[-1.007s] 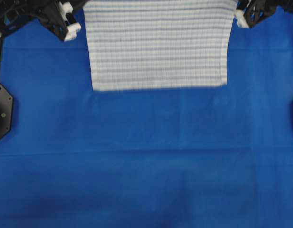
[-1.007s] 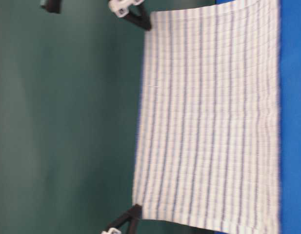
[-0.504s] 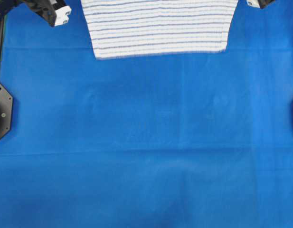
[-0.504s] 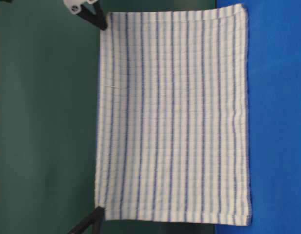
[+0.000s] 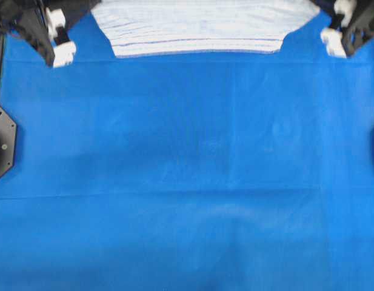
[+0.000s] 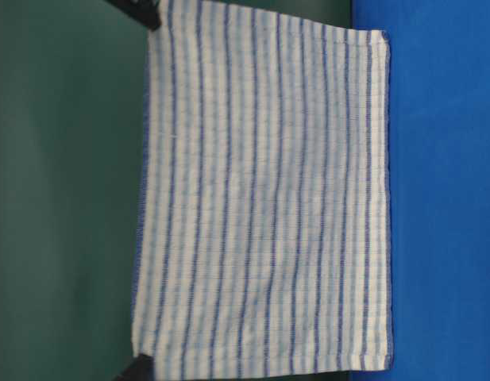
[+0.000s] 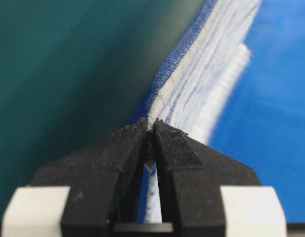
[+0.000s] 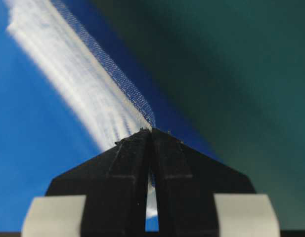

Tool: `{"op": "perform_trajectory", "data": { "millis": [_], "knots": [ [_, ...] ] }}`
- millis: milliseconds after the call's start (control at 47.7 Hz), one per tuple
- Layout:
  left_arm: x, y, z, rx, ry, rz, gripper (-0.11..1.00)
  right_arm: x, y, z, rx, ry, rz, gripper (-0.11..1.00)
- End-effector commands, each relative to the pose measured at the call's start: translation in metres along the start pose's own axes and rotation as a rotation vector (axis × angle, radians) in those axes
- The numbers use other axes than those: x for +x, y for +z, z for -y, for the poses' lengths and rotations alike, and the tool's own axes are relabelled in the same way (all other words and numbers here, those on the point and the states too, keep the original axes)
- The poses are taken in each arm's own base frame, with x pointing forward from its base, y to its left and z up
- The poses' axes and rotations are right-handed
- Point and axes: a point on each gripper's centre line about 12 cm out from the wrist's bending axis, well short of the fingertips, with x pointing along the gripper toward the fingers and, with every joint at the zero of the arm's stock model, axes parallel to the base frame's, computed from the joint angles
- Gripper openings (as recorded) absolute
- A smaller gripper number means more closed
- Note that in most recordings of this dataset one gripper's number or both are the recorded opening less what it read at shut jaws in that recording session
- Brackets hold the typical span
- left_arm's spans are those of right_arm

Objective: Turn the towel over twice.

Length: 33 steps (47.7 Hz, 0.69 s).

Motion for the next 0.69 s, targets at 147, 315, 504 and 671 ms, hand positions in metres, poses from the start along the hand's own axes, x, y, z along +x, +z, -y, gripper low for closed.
{"op": "perform_trajectory", "data": {
  "millis": [147, 315, 504, 671],
  "knots": [
    [-0.006, -0.021, 0.035, 0.021, -0.123, -0.038, 0.04, -0.014, -0.014, -0.050, -0.029, 0.153, -0.061, 0.02],
    [-0.013, -0.040, 0.064, 0.032, -0.231, -0.080, 0.04, -0.018, -0.033, -0.085, -0.035, 0.260, -0.117, 0.02],
    [-0.024, -0.057, 0.101, 0.050, -0.373, -0.121, 0.04, -0.016, -0.058, -0.119, -0.046, 0.342, -0.201, 0.02],
    [-0.032, -0.068, 0.136, 0.096, -0.505, -0.157, 0.04, -0.010, -0.077, -0.143, -0.062, 0.376, -0.280, 0.02]
  ]
}}
